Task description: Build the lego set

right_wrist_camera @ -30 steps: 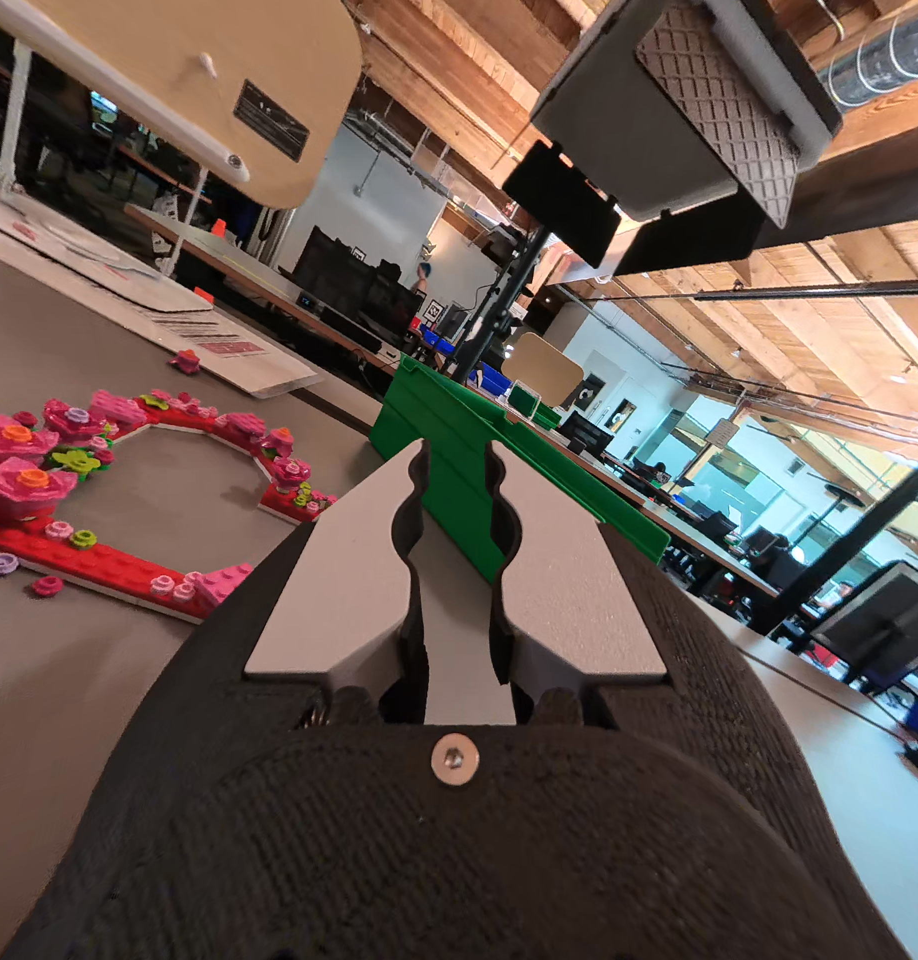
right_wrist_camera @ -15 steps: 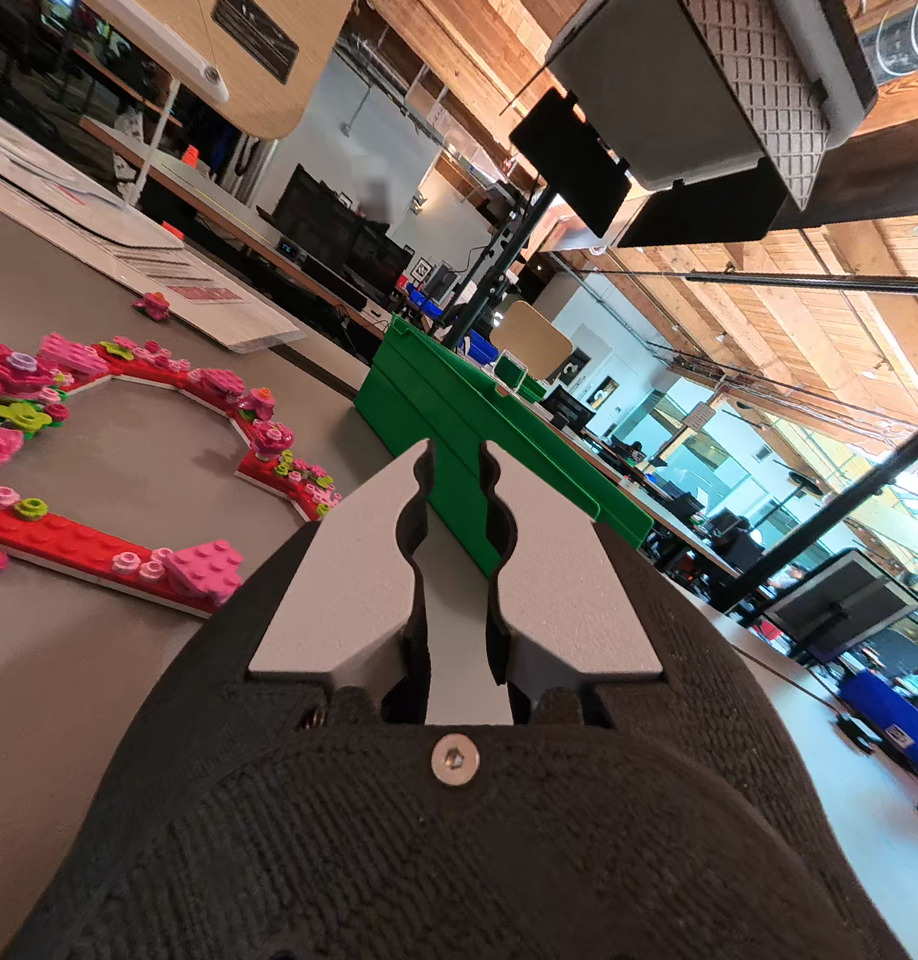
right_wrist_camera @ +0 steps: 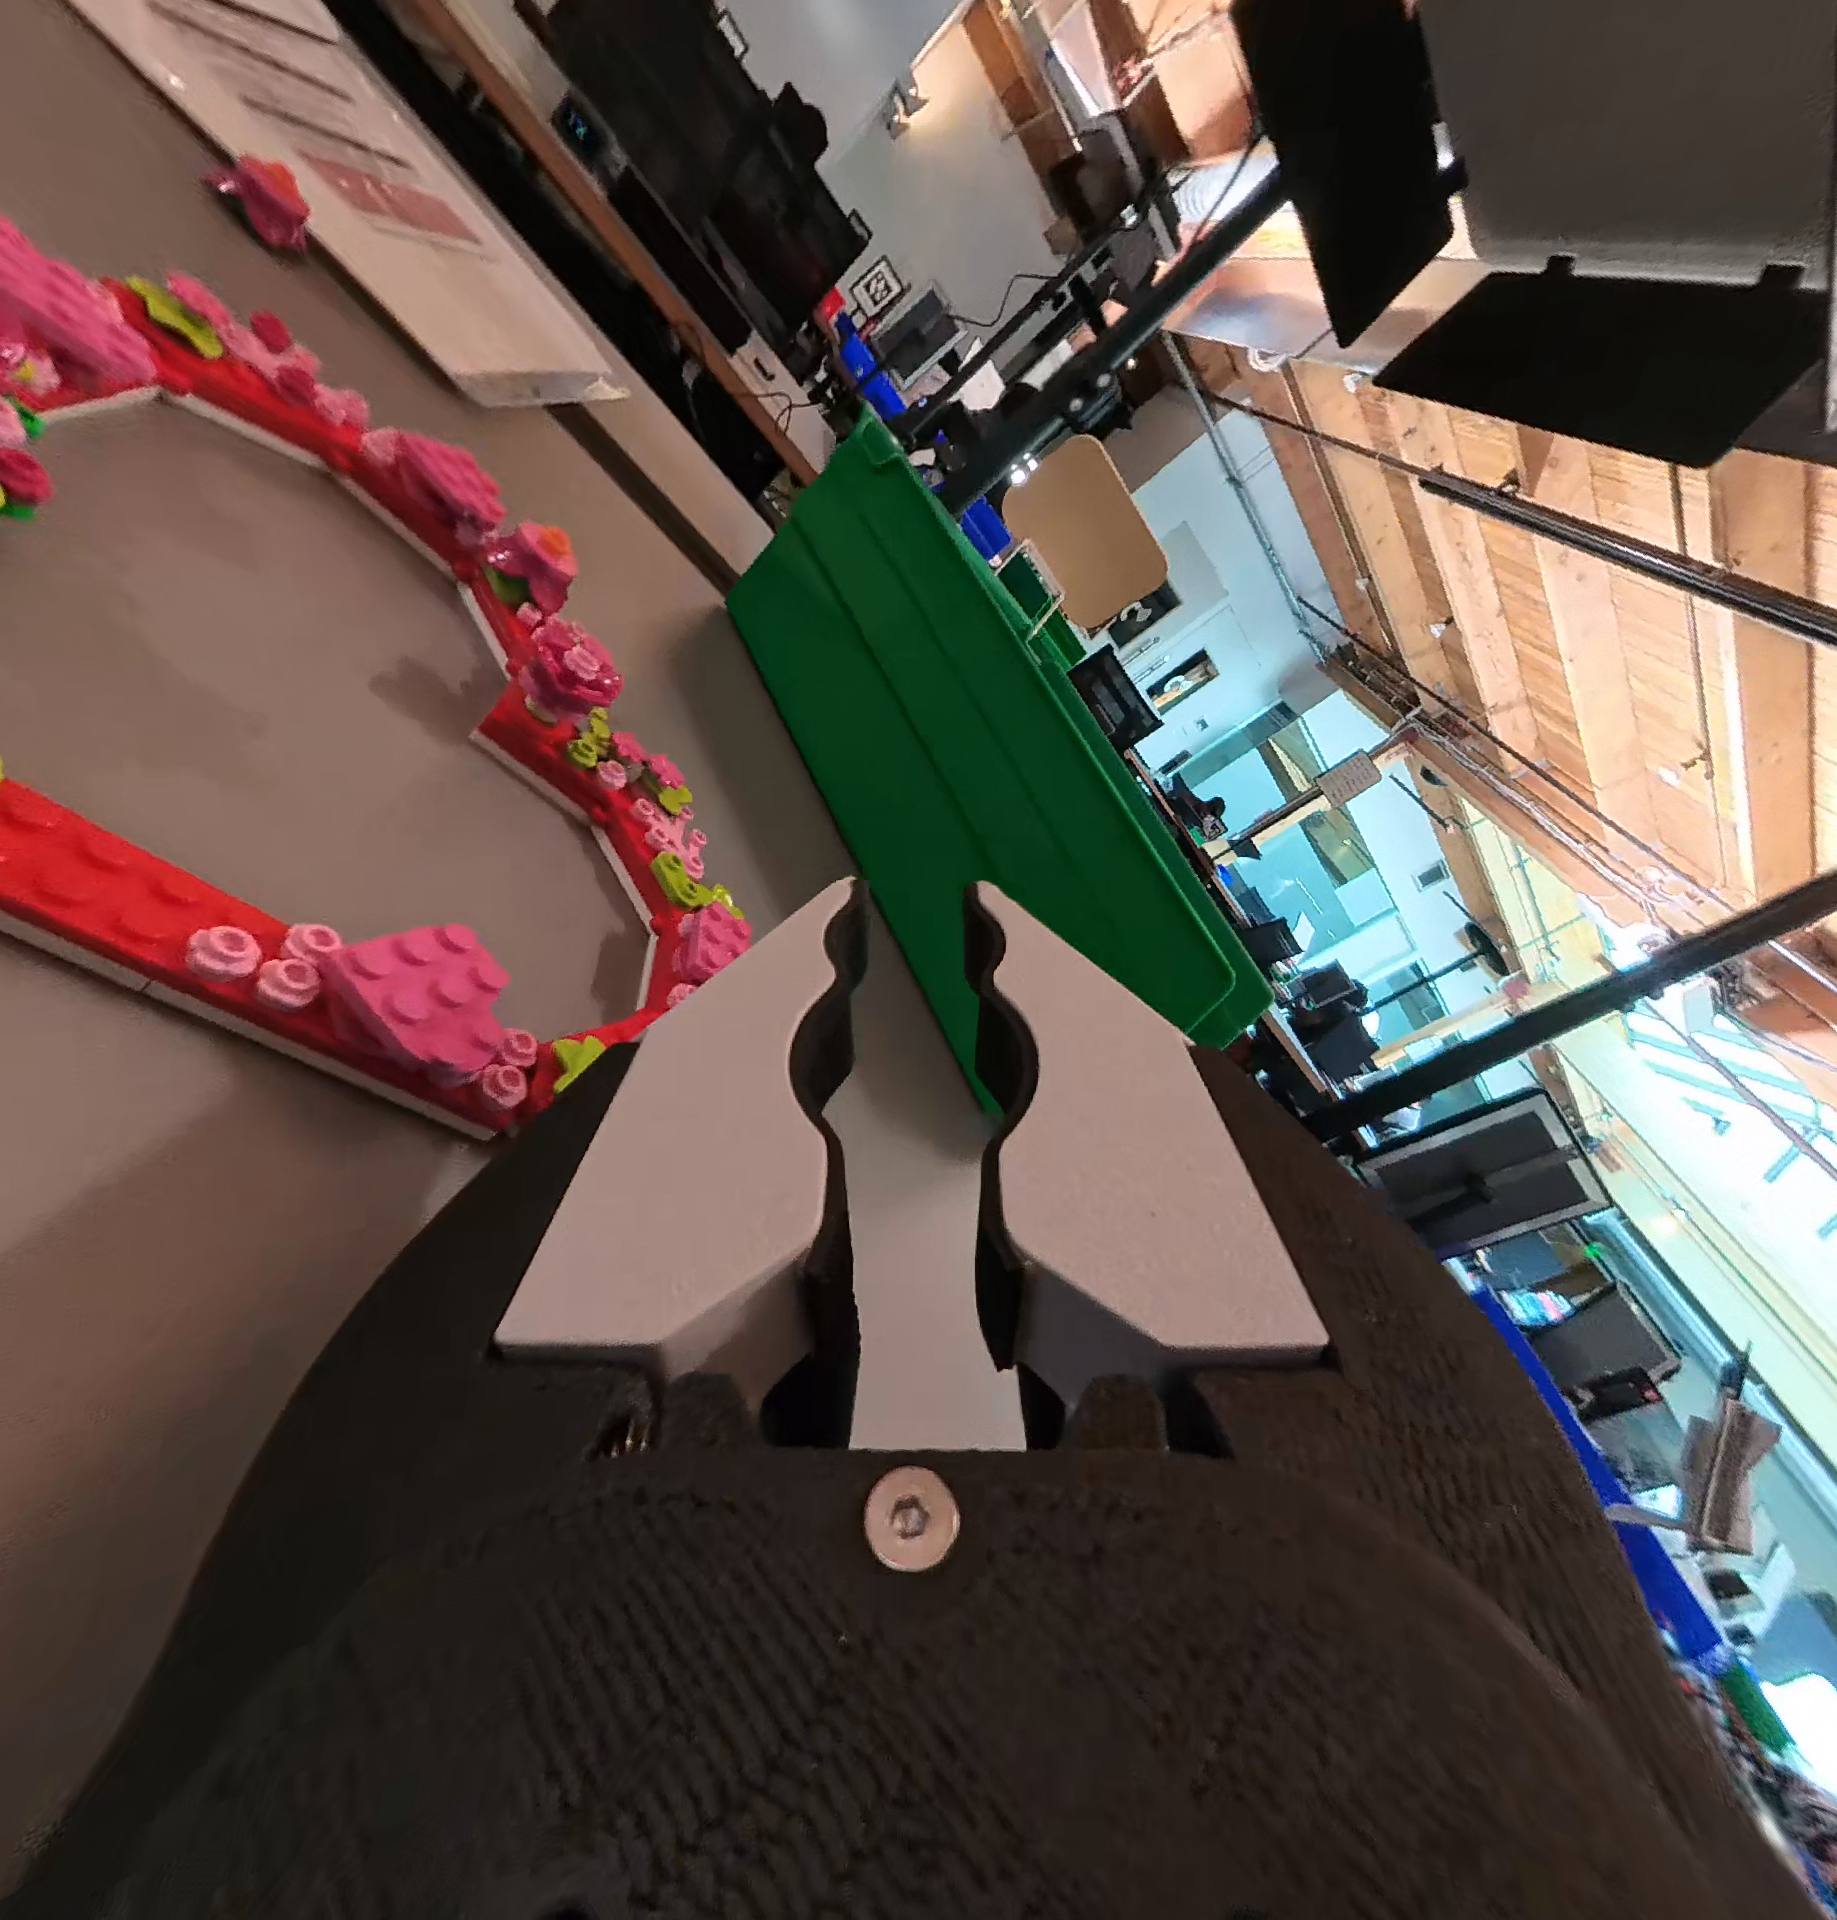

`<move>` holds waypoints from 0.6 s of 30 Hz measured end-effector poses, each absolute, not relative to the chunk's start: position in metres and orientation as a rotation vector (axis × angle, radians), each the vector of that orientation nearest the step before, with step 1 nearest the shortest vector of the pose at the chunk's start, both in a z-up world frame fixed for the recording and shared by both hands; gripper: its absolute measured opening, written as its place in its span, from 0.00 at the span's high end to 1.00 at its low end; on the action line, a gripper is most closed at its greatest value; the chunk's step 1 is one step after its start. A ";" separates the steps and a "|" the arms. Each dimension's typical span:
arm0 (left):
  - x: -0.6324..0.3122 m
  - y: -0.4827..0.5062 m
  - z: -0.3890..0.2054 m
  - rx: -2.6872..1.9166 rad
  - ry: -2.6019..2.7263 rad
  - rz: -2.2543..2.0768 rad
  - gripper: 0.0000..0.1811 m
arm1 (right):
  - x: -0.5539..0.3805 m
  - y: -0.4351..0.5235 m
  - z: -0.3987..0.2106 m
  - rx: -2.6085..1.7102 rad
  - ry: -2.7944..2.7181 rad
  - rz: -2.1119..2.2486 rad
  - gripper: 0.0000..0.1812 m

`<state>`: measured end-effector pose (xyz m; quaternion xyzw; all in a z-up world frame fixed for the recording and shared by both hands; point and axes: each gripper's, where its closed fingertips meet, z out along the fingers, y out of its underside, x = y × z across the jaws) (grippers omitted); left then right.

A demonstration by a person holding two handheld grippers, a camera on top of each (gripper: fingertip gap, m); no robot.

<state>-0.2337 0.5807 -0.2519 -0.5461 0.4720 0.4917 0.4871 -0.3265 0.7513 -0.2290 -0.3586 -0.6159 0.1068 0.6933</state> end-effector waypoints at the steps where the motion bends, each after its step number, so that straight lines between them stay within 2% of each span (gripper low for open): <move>1: -0.235 0.581 -0.255 -1.340 1.155 1.202 0.97 | -0.328 0.751 -0.231 -0.796 -1.388 0.224 0.92; 18: -0.236 0.580 -0.267 -1.337 1.229 1.264 0.97 | -0.292 0.749 -0.239 -0.831 -1.397 0.079 0.89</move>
